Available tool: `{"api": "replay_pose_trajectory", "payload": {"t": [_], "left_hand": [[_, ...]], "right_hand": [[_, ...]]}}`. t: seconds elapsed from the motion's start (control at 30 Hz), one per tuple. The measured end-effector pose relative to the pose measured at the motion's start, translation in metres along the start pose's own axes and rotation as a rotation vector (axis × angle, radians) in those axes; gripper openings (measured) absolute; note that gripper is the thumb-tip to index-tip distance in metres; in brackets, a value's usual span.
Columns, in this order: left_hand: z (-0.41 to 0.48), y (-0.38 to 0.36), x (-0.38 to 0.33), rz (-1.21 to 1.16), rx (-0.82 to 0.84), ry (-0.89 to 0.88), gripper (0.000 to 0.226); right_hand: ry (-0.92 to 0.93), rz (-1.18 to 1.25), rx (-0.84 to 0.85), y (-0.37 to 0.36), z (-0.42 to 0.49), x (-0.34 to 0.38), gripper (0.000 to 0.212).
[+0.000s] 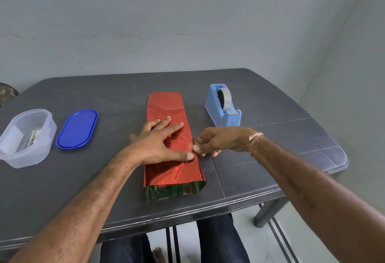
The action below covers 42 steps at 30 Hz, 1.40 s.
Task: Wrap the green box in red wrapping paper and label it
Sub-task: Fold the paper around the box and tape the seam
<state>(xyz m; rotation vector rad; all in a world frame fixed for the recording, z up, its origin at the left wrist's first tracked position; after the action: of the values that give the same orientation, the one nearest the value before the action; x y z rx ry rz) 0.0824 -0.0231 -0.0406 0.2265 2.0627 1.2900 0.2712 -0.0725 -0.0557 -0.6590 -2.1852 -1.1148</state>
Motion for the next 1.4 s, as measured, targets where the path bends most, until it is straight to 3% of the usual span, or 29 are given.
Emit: {"api": "replay_pose_trajectory", "payload": {"t": [0.23,0.4,0.73,1.0,1.17,1.4], "left_hand": [[0.003,0.0,0.001,0.017,-0.006,-0.005,0.117],[0.006,-0.001,0.004,-0.039,-0.021,-0.039,0.129],[0.005,-0.001,0.002,-0.078,-0.013,-0.055,0.116],[0.006,-0.002,0.003,-0.097,-0.003,-0.056,0.127],[0.004,-0.002,0.001,-0.084,-0.006,-0.054,0.116],[0.005,-0.002,0.003,-0.096,-0.004,-0.054,0.123]], "right_hand": [[0.136,0.094,-0.003,-0.006,0.008,-0.01,0.02],[0.202,0.136,-0.021,-0.009,0.01,-0.013,0.018],[0.229,0.192,-0.085,-0.01,0.013,-0.017,0.015],[0.228,0.196,-0.097,-0.011,0.01,-0.015,0.015],[0.191,0.11,-0.26,-0.01,0.02,-0.022,0.021],[0.116,0.112,-0.423,-0.007,0.019,-0.028,0.02]]}}
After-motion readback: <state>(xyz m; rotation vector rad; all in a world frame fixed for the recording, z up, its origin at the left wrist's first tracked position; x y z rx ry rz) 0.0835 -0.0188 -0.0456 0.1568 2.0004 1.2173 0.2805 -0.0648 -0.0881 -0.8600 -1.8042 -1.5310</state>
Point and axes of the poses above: each hand's wrist, its own z-axis towards the middle knuckle, its own y-axis out of the back of the hand, x = y × z, the point moved 5 cm from there along z, towards the middle knuckle, and after that the axes turned 2 degrees about -z, right-handed, at the moved point
